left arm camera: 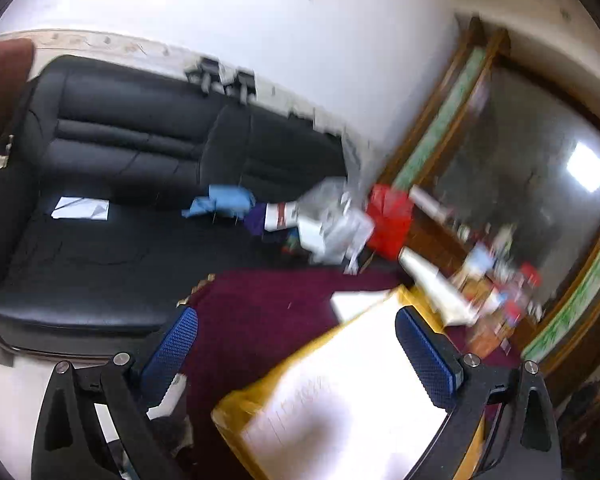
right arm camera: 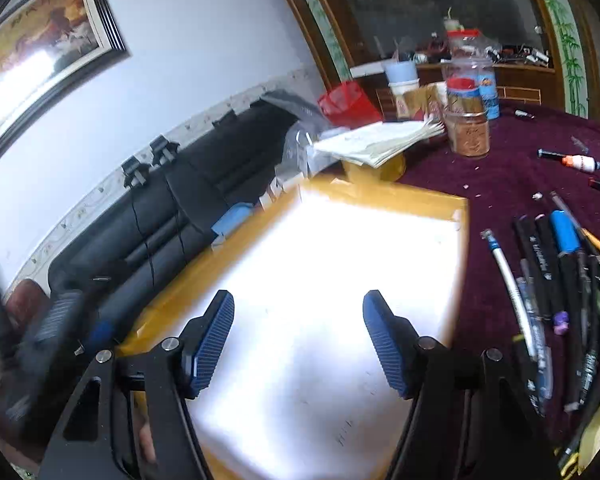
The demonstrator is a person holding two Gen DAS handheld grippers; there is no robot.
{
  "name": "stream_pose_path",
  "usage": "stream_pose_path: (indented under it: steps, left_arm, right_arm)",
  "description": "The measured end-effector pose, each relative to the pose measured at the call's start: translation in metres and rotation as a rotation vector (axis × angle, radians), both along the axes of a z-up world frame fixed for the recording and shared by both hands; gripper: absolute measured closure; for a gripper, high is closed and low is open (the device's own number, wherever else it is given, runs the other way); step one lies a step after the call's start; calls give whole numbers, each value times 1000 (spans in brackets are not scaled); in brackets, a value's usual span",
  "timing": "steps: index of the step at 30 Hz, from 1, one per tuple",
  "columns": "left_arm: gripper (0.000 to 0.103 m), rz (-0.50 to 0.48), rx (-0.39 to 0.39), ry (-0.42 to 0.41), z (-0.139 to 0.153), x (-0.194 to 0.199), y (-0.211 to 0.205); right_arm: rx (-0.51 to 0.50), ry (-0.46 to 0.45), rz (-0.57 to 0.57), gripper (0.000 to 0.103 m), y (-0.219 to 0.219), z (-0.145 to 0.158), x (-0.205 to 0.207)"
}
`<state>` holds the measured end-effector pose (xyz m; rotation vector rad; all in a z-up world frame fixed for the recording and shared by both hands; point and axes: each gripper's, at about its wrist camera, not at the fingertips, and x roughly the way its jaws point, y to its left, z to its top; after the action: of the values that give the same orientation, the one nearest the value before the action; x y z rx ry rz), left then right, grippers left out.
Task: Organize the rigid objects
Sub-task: 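Move both tools from the yellow-rimmed box toward the pen pile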
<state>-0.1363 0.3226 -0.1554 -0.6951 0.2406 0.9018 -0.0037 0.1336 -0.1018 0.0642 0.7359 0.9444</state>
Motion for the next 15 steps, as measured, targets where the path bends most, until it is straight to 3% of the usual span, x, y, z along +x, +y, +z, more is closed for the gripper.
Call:
stream_pose_path:
  steps: [4, 5, 8, 10, 12, 15]
  left_arm:
    - [2, -8, 75, 67, -8, 4, -20]
    - [2, 0, 109, 71, 27, -16, -22]
    - [2, -22, 244, 75, 44, -23, -67]
    - [1, -126, 294, 84, 71, -28, -94]
    - [1, -260, 321, 135, 73, -19, -125]
    - [1, -512, 295, 213, 64, -2, -165]
  right_arm:
    - [12, 16, -25, 36, -28, 5, -9]
    - [-1, 23, -33, 36, -36, 4, -2]
    - [-4, 43, -70, 36, -75, -9, -10]
    - [-31, 63, -87, 36, -103, -16, -16]
    - [-55, 84, -122, 36, -128, -25, -23]
    - [-78, 101, -185, 36, -161, -32, -29]
